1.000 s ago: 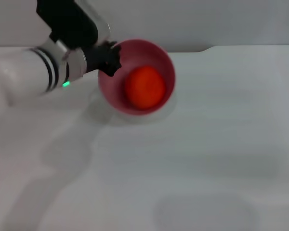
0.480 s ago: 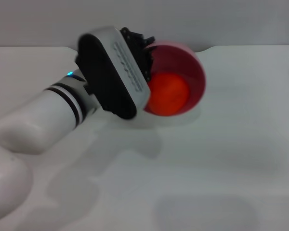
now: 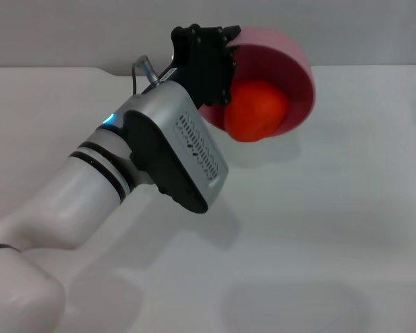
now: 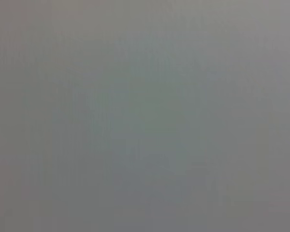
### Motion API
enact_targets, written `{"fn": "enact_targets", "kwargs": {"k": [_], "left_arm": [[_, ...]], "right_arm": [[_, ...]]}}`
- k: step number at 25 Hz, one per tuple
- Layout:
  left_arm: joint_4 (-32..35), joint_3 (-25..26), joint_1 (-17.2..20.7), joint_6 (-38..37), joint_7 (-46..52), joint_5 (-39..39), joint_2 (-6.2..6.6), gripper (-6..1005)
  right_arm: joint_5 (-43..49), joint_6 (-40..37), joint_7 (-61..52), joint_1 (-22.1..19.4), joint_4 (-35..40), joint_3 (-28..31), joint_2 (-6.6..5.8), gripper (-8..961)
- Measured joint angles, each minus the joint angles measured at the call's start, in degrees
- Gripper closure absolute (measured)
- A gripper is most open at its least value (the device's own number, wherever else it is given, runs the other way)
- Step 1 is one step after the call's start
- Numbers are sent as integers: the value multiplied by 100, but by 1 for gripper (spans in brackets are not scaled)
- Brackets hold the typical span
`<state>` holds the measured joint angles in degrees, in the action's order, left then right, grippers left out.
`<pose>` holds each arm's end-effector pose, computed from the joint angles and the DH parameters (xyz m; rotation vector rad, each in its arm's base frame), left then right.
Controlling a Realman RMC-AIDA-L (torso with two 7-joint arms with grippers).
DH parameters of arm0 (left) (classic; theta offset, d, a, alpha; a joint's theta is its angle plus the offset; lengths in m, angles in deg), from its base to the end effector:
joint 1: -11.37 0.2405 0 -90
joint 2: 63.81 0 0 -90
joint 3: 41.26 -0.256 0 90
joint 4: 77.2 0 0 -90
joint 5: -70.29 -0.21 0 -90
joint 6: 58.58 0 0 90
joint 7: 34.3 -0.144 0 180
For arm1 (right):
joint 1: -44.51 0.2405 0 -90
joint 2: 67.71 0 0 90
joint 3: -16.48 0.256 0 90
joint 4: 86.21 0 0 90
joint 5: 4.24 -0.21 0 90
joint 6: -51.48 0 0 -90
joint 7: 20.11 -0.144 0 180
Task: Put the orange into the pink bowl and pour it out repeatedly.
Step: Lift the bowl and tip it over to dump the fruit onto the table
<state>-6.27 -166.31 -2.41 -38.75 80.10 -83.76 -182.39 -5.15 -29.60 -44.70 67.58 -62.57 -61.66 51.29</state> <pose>-0.1270 0.3311 -0.0726 -1.8883 0.6212 -0.1803 0.2673 0.3511 0.0830 -1.3311 0.2460 1.2167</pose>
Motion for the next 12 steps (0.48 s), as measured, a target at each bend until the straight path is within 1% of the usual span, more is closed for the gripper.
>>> {"fn": "enact_targets", "kwargs": {"k": [4,10,12], "left_arm": [[-152,-42,-47,218,-60,32,-15,959],[-401,-162,-49,938,-59,149,-15,959],[-413,-169,-67,953,-58,208,-15,959]], "right_arm": [[2,-5,-80,12,-1,0,0,485],[1,-4,-89,78,-1,0,-2,485],[1,9,-89,98,-1,0,-6,486]]}}
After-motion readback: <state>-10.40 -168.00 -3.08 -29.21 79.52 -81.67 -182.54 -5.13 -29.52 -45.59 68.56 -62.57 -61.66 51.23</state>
